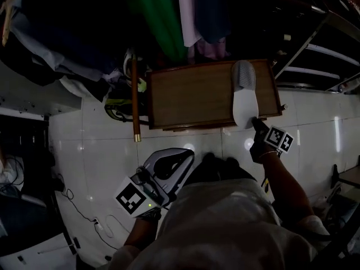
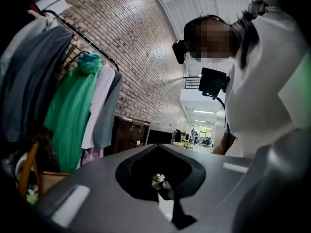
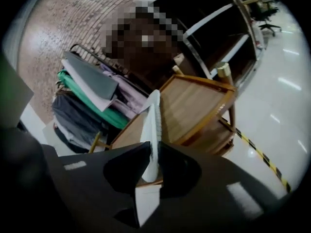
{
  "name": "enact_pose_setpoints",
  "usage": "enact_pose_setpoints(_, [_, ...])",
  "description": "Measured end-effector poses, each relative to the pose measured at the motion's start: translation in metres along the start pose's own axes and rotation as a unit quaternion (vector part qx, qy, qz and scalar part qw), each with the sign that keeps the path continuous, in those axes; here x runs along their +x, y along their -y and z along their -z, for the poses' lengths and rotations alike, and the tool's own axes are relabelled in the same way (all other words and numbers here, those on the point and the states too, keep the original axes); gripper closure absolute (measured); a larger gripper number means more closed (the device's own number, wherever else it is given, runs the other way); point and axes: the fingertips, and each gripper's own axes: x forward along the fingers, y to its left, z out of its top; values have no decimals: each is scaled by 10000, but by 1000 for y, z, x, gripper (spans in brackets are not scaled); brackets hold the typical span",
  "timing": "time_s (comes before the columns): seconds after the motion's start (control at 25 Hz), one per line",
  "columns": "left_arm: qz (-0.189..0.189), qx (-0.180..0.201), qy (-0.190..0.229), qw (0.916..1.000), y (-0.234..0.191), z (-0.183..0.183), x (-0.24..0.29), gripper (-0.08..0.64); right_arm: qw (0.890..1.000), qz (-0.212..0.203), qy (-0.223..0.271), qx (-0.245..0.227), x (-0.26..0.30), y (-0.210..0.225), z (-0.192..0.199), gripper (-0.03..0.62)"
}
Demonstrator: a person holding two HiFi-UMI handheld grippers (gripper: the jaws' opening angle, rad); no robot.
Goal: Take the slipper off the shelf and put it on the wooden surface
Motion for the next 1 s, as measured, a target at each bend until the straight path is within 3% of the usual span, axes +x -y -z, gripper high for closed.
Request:
enact_pose_setpoints(0.04, [-42, -40, 39, 10000, 2, 0, -2, 575, 9997, 138, 54, 217, -1, 10, -1, 536])
enact_pose_setpoints(0.16, [49, -161, 281, 9995, 18, -6, 6, 575, 9977, 455, 204, 460, -6, 26, -18, 401])
enact_pose_setpoints(0.2, [109, -183, 316, 9993, 24, -8, 9, 575, 9970, 638, 294, 314, -13, 28, -26, 384])
enact_pose_setpoints(0.32, [282, -110, 275, 9992, 37, -11, 19, 575, 9856, 1342, 806, -640, -57, 24, -54, 432])
enact_pose_setpoints(0.36, [370, -53, 281, 9989, 41, -13, 24, 575, 9799, 1392, 971, -1044, -78, 16, -63, 464])
enact_pose_setpoints(0.44, [587, 58, 406, 9974, 47, -25, 40, 575, 9712, 966, 1162, -1842, -121, -23, -77, 479])
enact_pose_setpoints(0.52, [700, 137, 443, 9965, 48, -39, 59, 575, 9572, -171, 1278, -2592, -163, -92, -81, 477])
enact_pose_setpoints(0.6, [752, 47, 464, 9961, 52, -51, 76, 575, 9241, -1443, 1421, -3241, -211, -168, -72, 489])
enact_pose_setpoints(0.64, [833, -9, 464, 9954, 58, -52, 84, 575, 9062, -1816, 1484, -3518, -233, -197, -67, 504])
enact_pose_setpoints(0.72, [1181, -24, 420, 9921, 76, -51, 98, 575, 8788, -2056, 1622, -3990, -260, -232, -63, 529])
enact_pose_setpoints(0.8, [1580, 94, 316, 9869, 97, -51, 113, 575, 8633, -2047, 1699, -4288, -270, -250, -60, 529])
enact_pose_setpoints(1.0, [1782, 529, -230, 9823, 126, -35, 136, 575, 8510, -2523, 1449, -4372, -279, -289, -38, 532])
